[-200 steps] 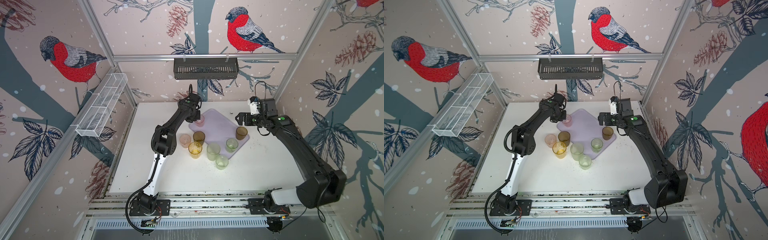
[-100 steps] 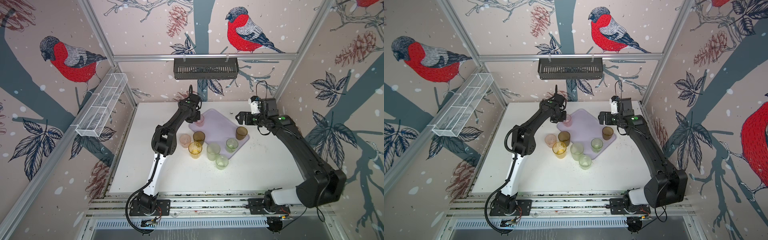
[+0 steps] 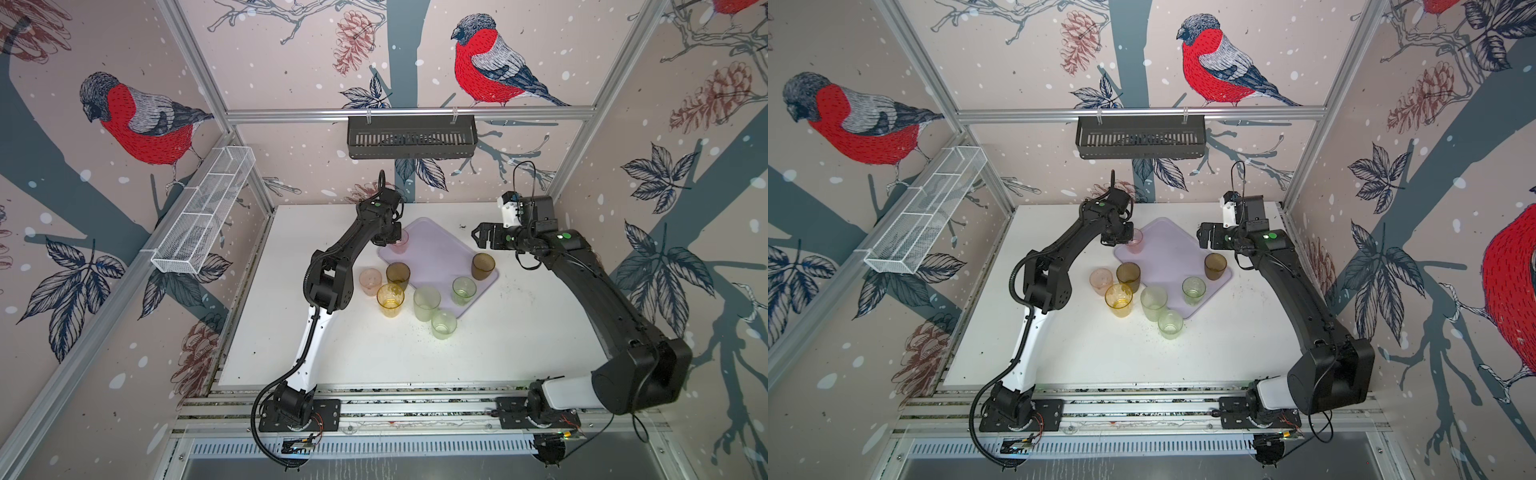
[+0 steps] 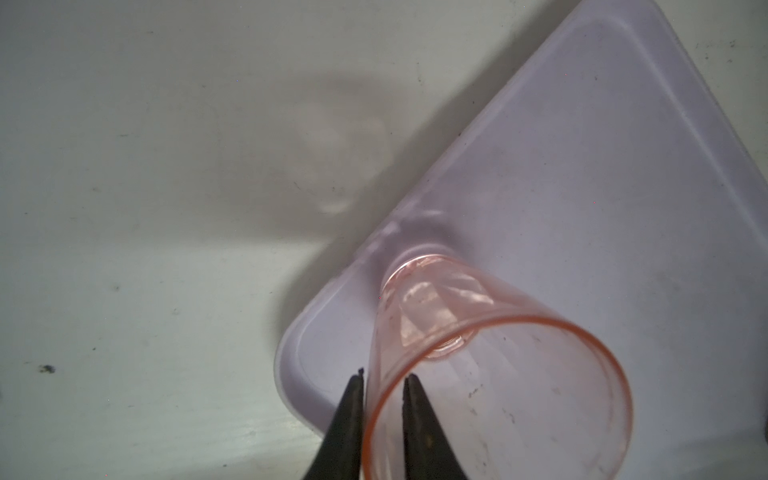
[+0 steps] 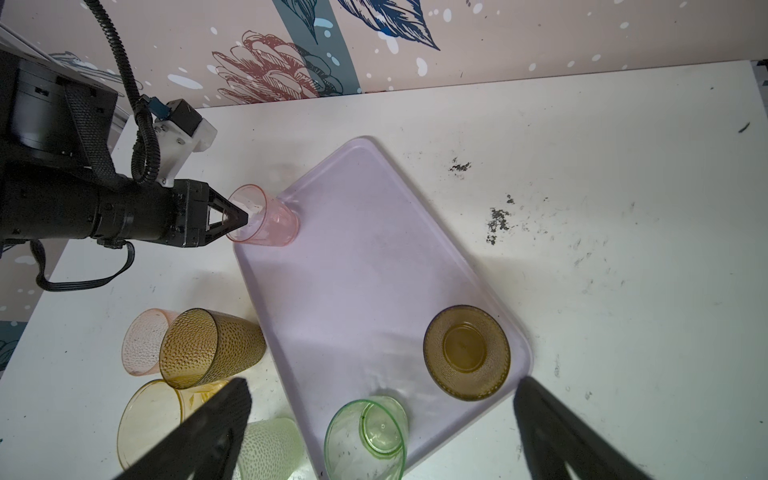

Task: Place the glasses into the tray
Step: 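Carry the pink glass onto the tray corner and lower it, then open the left gripper and raise it off the pink glass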

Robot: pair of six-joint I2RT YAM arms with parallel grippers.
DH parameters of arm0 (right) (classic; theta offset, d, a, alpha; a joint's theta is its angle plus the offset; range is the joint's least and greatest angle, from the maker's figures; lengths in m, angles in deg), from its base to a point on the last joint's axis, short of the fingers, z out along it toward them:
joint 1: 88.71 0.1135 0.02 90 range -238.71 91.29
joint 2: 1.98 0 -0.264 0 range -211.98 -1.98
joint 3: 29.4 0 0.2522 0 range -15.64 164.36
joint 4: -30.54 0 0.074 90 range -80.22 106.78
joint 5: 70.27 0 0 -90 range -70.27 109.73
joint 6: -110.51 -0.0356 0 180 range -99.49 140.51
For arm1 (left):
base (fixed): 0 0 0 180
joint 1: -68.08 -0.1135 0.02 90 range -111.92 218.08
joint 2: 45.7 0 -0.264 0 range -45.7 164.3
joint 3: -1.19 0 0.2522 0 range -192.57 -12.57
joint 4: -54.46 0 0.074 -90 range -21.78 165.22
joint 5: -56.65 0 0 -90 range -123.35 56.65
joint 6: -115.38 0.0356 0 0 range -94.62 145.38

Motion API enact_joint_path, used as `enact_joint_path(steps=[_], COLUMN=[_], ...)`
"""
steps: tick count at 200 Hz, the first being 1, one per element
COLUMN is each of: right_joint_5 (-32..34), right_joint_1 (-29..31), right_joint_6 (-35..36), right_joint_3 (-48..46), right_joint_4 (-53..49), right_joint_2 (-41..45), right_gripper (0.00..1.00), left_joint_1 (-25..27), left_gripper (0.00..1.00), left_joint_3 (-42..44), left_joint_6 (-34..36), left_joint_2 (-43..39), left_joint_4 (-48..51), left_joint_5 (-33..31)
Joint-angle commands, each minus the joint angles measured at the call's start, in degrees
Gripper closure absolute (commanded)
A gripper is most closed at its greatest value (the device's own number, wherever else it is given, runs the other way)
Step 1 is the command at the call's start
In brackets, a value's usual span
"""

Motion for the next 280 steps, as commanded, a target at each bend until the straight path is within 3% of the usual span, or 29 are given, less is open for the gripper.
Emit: enact_joint_path(steps=[1,75,214,280], right_joint_5=[-0.4,-0.6,-1.0,-0.9], right_joint_1=[0.0,-0.2,-0.3,-0.3], right_joint_6=[-0.5,-0.4,-0.9,-1.1], right_joint_3=[-0.1,-0.1,-0.1,-0.1], right_joint_4=[1.0,1.1,1.2,1.3], right_joint_2=[0.0,0.1,0.2,0.3], right_gripper=[0.00,0.00,0.00,0.00], left_joint_1=[0.0,0.0,0.1,0.2], left_gripper=[0.79,0.79,0.72,0.76], left_joint_3=[0.1,0.1,0.6,1.7], left_joint_6=[-0.3,-0.7,-0.8,-1.0], left_joint_2=[-0.2,-0.9,-2.4,-3.1], left_joint_4=[-0.1,-0.2,0.0,-0.2], left_joint_5=[-0.1,0.1,-0.3,-0.3])
